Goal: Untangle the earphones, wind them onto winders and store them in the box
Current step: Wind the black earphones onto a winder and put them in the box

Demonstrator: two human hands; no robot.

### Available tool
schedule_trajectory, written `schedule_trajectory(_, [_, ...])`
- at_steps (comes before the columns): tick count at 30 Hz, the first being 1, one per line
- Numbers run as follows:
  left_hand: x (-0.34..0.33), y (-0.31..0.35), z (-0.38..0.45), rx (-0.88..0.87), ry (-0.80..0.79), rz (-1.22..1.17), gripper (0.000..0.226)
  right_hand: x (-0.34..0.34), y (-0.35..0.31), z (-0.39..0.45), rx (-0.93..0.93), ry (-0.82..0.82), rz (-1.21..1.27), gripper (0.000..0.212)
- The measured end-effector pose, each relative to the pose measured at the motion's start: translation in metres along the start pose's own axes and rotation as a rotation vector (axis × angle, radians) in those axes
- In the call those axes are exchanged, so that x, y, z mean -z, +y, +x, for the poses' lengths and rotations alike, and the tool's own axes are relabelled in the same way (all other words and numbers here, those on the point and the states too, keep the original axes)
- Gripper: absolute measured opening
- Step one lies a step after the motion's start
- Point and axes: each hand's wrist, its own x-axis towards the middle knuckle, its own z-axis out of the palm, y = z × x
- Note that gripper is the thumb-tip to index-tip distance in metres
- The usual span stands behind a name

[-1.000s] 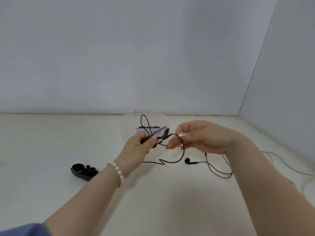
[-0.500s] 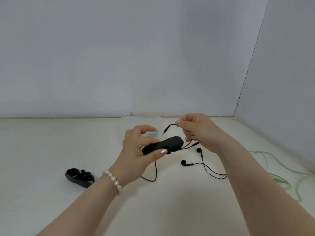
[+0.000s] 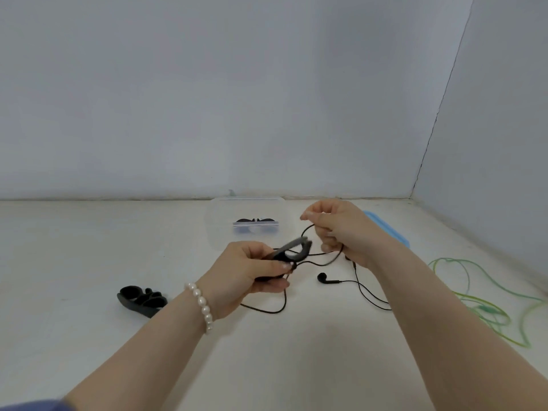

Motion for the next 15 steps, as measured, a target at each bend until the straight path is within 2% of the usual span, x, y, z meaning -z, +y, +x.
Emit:
schedule_trajectory(2, [0.002,0.001,-0.001,0.025,0.0,0.102,0.008,0.003,-0.004,-0.004,0.018,-0.064,-0.034,0.024])
schedule_trajectory(4, [0.003,0.002,0.0,0.024,0.039,0.136,0.016,-0.002,-0.005,-0.009,0.026,-0.187,-0.248,0.032])
schedule_trajectory(6, [0.006,0.002,0.003,0.005,0.108,0.076,0.025,-0.011,-0.006,-0.011,0.015,-0.274,-0.439,0.029])
schedule_trajectory(7, [0.007,0.001,0.004,-0.007,0.139,0.034,0.026,-0.015,-0.005,-0.011,0.003,-0.285,-0.45,0.029])
schedule_trajectory(9, [0.007,-0.002,0.007,-0.019,0.177,-0.044,0.018,-0.016,-0.004,-0.01,-0.012,-0.286,-0.354,0.03])
schedule_trajectory(12, [0.001,-0.009,0.009,-0.017,0.194,-0.217,0.004,-0.014,-0.001,-0.009,-0.044,-0.323,-0.12,0.015])
schedule_trajectory(15, [-0.002,-0.008,0.009,-0.038,0.139,-0.372,0.012,-0.011,0.005,-0.003,-0.053,-0.29,0.076,0.011])
